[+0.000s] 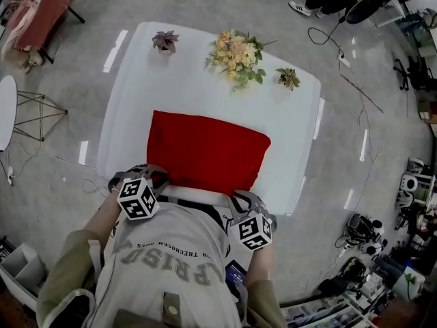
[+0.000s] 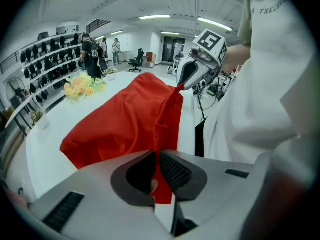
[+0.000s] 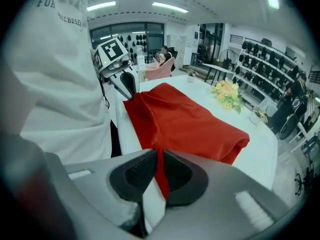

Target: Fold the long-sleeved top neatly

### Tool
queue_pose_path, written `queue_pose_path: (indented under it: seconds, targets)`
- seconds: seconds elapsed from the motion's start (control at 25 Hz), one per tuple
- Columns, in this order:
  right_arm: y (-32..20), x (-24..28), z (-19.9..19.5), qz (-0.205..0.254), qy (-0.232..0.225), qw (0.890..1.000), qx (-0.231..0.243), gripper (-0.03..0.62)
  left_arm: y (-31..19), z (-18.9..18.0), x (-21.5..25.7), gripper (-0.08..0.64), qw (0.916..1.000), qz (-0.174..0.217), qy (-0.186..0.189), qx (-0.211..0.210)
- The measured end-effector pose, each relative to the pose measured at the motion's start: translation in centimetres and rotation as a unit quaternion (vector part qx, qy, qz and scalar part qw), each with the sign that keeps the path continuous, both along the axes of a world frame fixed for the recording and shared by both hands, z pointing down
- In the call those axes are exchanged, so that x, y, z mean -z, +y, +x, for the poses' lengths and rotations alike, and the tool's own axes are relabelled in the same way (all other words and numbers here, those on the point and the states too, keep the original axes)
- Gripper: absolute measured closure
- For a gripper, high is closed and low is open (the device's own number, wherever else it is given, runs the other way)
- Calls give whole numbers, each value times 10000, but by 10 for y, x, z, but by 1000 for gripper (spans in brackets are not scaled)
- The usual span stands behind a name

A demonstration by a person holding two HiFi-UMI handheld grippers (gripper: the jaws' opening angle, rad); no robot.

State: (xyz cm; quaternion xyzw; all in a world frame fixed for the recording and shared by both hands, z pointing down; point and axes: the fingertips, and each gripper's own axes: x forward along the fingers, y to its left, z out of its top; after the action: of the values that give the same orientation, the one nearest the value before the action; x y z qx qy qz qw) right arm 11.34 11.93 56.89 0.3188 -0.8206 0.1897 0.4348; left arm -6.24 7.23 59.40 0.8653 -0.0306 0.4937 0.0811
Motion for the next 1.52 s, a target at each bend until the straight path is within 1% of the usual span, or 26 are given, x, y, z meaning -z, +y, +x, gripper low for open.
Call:
queue_pose_path:
  seconds: [0.08, 0.16, 0.28, 0.36, 0.4, 0.44, 0.48, 0.52, 0.56, 0.6, 0.64, 0.68, 0.72, 0.76, 0.8, 0.88, 0.96, 1.0, 1.04, 1.08, 1.16, 1.2, 1.28, 1.36, 1.44, 1.52]
  targets:
    - [9, -14, -3, -273, 43, 9996, 115, 551, 6, -3, -9, 522, 9996, -261, -51, 30]
    - [15, -31, -3, -502, 140, 9984, 198, 551, 10, -4, -19, 522, 9990, -422, -134, 65]
    - [18, -51, -1, -740, 274, 9967, 205, 551, 11, -3, -30, 520, 9980, -558, -225, 183]
    - [20, -56, -1, -938, 309, 9950, 176, 548, 14, -2, -30, 517, 9965, -780, -201, 236]
    - [22, -54, -3, -1057, 242, 9940, 149, 513, 18, -1, -26, 493, 9949, -968, -168, 224]
    - [23, -49, -5, -1166, 102, 9931, 90, 472, 24, -2, -20, 411, 9927, -1185, -124, 202]
    - [24, -41, -7, -1233, -95, 9923, -10, 408, 29, -3, -12, 349, 9902, -1379, -64, 189]
    - [22, -30, -7, -1218, -318, 9919, -151, 355, 31, -5, -2, 331, 9884, -1505, 18, 205]
    - [18, -15, -6, -1092, -539, 9920, -331, 348, 31, -7, 9, 331, 9876, -1546, 123, 259]
    - [10, 2, -1, -864, -746, 9919, -551, 348, 26, -9, 20, 331, 9877, -1500, 249, 366]
    - [-1, 16, 7, -576, -921, 9907, -817, 348, 15, -10, 31, 331, 9883, -1361, 406, 550]
    - [-15, 27, 19, -290, -1052, 9876, -1126, 348, -2, -10, 40, 331, 9882, -1136, 585, 841]
    - [-29, 31, 32, -61, -1137, 9828, -1452, 348, -23, -9, 45, 331, 9859, -877, 742, 1214]
    - [-42, 28, 45, 72, -1186, 9771, -1767, 348, -44, -8, 45, 331, 9820, -661, 811, 1576]
    - [-53, 19, 58, 98, -1222, 9712, -2045, 349, -60, -8, 37, 331, 9788, -528, 744, 1833]
    - [-67, -3, 76, -63, -1267, 9616, -2432, 350, -75, -11, 12, 331, 9781, -451, 294, 2009]
    - [-74, -21, 83, -256, -1268, 9576, -2574, 350, -76, -13, -9, 331, 9774, -488, -100, 2054]
    - [-77, -27, 83, -344, -1293, 9572, -2568, 351, -77, -14, -14, 333, 9755, -539, -165, 2126]
    - [-79, -32, 82, -437, -1348, 9568, -2537, 355, -78, -15, -17, 343, 9725, -623, -152, 2240]
    - [-81, -35, 80, -534, -1430, 9558, -2512, 376, -79, -15, -18, 374, 9686, -729, -87, 2375]
    - [-83, -33, 78, -684, -1662, 9497, -2565, 490, -81, -17, -14, 484, 9600, -902, 132, 2649]
    - [-84, -27, 77, -724, -1806, 9449, -2633, 534, -82, -18, -10, 516, 9555, -950, 252, 2781]
    - [-86, -11, 77, -787, -2075, 9346, -2781, 543, -90, -24, -1, 523, 9432, -1038, 489, 3118]
    - [-88, -6, 82, -909, -2200, 9240, -2991, 543, -104, -31, 2, 525, 9252, -1192, 685, 3536]
    - [-92, -18, 90, -1113, -2118, 9143, -3269, 543, -114, -32, -8, 523, 9102, -1458, 699, 3813]
    - [-95, -34, 96, -1291, -1896, 9063, -3549, 542, -115, -31, -21, 520, 9004, -1692, 541, 3972]
